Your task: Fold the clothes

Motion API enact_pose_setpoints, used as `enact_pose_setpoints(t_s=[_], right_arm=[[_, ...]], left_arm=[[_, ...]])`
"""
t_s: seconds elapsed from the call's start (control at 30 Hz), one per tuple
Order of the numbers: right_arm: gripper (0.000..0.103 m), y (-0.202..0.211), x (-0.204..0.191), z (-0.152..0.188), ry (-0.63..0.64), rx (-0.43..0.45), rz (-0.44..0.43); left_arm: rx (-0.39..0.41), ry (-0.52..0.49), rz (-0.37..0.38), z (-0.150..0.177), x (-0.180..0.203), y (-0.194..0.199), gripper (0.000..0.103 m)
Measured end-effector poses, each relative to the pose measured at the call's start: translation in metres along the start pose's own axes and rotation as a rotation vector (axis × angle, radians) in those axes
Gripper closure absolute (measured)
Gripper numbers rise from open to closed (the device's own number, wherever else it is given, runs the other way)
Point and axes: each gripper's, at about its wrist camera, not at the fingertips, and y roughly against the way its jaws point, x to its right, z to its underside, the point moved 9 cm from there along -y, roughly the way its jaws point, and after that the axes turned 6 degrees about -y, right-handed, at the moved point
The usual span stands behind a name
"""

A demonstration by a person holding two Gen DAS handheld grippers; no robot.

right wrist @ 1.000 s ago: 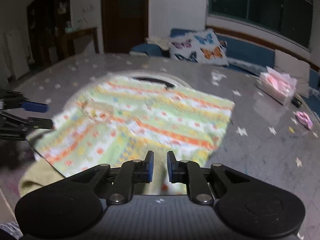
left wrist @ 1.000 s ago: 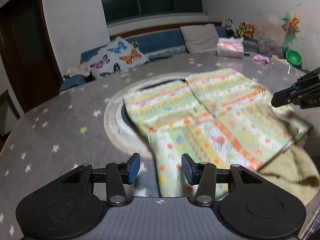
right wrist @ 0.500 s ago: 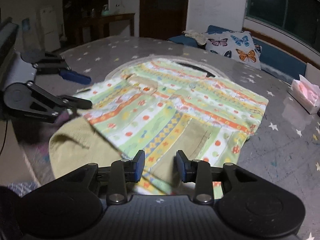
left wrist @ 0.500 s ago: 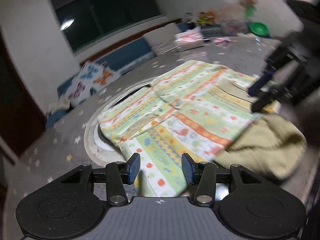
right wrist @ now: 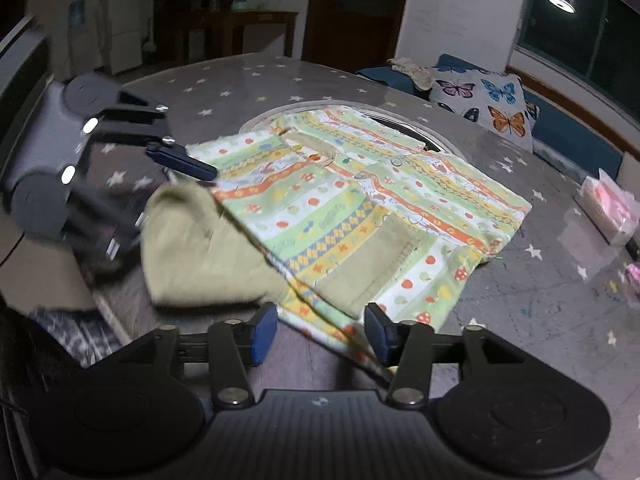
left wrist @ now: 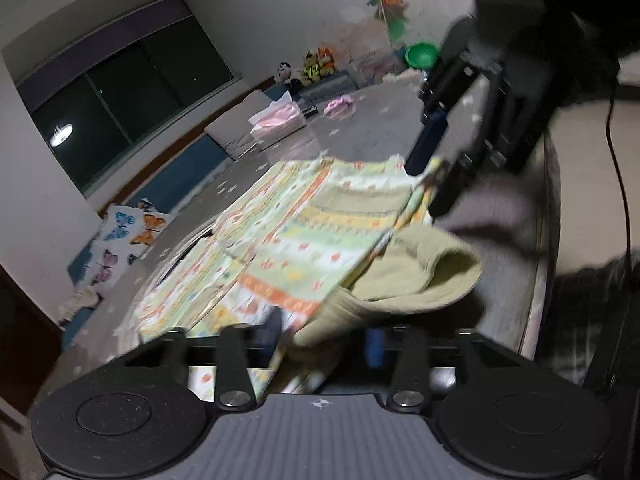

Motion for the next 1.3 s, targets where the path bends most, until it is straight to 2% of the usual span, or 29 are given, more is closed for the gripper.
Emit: enact_pose_setpoints(t_s=[0.13, 0.17, 0.27, 0.33, 0.43, 0.5, 0.57, 0.73, 0.87, 1.07, 1.1, 1.17, 1.23, 1.3], right_arm=[[0.046, 0.004, -0.005, -0.001, 0.070, 0.027, 0.011], [0.040, 0.003, -0.007, -0.003, 0.080, 0.039, 0.011], [0.039, -0.006, -0.010, -0.010, 0.107, 0.069, 0.006], [0.043, -0.015, -0.011, -0.012, 0.118, 0.072, 0.006], [0.058, -0.023, -0.009, -0.016, 0.093, 0.073, -0.015], [0.082, -0.025, -0.006, -0.019, 0.063, 0.073, -0.030], [0.092, -0.026, 0.005, -0.025, -0.005, 0.061, -0.028], [0.095, -0.019, 0.022, -0.044, -0.115, 0.079, -0.066], [0.095, -0.015, 0.023, -0.057, -0.116, 0.105, -0.069], [0.096, -0.013, 0.033, -0.069, -0.149, 0.137, -0.049], [0.096, -0.011, 0.033, -0.069, -0.153, 0.142, -0.045], [0.096, -0.009, 0.034, -0.070, -0.161, 0.150, -0.035], [0.096, -0.009, 0.035, -0.069, -0.173, 0.156, -0.024], [0.098, -0.008, 0.034, -0.067, -0.180, 0.161, -0.020]], left_arm=[[0.008, 0.140, 0.023, -0.012, -0.025, -0.008, 0.087], [0.010, 0.173, 0.027, -0.014, -0.031, -0.010, 0.088], [0.009, 0.258, 0.043, -0.022, -0.049, -0.020, 0.090], [0.004, 0.299, 0.052, -0.025, -0.058, -0.027, 0.090], [-0.006, 0.336, 0.051, -0.023, -0.069, -0.034, 0.090], [-0.011, 0.354, 0.050, -0.021, -0.073, -0.034, 0.087], [-0.009, 0.351, 0.041, -0.018, -0.074, -0.031, 0.082], [-0.012, 0.295, -0.021, -0.002, -0.068, -0.005, 0.051], [-0.032, 0.231, -0.063, 0.016, -0.058, 0.015, 0.045], [-0.114, 0.106, -0.135, 0.044, -0.042, 0.012, 0.045], [-0.121, 0.088, -0.147, 0.046, -0.042, 0.009, 0.046], [-0.127, 0.069, -0.165, 0.050, -0.043, 0.004, 0.058], [-0.131, 0.055, -0.181, 0.052, -0.045, -0.001, 0.080], [-0.125, 0.056, -0.191, 0.052, -0.048, -0.001, 0.090]])
